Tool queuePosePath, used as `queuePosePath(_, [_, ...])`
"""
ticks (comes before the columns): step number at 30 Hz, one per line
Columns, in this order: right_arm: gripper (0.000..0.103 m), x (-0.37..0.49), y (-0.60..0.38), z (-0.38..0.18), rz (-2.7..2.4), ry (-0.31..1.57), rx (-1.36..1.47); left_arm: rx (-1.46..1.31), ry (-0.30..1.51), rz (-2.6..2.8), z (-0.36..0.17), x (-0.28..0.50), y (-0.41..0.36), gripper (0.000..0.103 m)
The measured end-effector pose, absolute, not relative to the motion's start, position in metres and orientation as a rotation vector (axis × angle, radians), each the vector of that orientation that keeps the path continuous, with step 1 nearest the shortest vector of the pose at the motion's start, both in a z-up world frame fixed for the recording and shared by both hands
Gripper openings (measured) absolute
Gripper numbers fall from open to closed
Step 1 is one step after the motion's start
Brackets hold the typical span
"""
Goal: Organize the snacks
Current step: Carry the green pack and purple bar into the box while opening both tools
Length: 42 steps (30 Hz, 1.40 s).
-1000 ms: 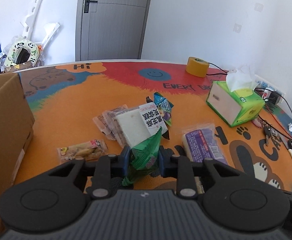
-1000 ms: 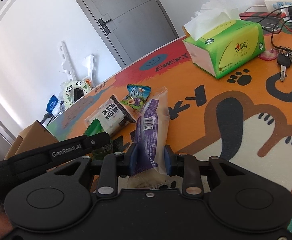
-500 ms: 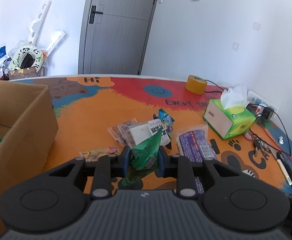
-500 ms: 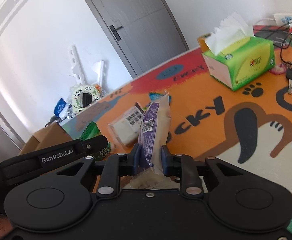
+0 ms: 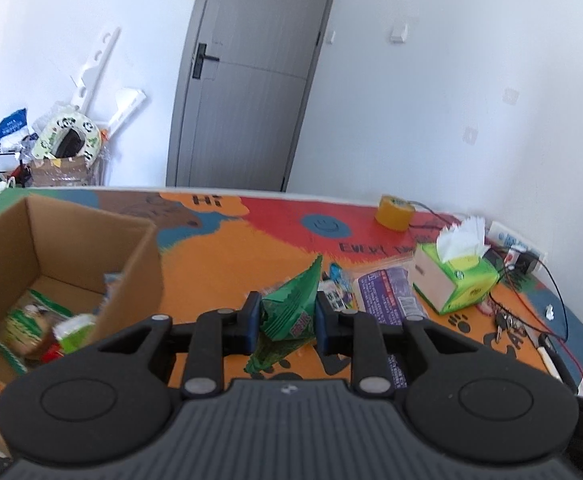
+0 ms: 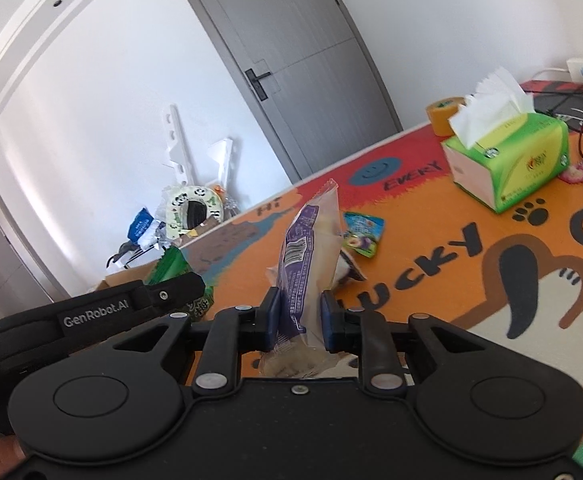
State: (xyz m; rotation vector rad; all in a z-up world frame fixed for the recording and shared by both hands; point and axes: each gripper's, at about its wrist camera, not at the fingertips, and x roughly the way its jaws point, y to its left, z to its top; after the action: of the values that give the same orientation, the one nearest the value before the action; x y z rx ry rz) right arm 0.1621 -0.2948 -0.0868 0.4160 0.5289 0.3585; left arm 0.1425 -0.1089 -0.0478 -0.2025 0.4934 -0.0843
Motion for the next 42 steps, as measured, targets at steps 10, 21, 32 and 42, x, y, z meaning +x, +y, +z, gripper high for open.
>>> queuePosePath(10, [0.022,0.157,-0.264,-0.067,0.406,0.497,0.403,-0.228,0.437,-0.019,-0.028,0.119,-0.064,0.026])
queuePosePath(21, [0.022,0.153,-0.214,-0.057,0.483,0.499,0.359,-0.284,0.402,0.076,-0.022,0.100,-0.007,0.026])
queuePosePath(32, [0.022,0.154,-0.173,-0.047,0.521,0.501,0.312,-0.343,0.416,0.146,-0.030,0.094,0.040,0.026])
queuePosePath(42, [0.022,0.156,-0.145,-0.039,0.531,0.503,0.276,-0.374,0.450,0.191,-0.039,0.095,0.066,0.032])
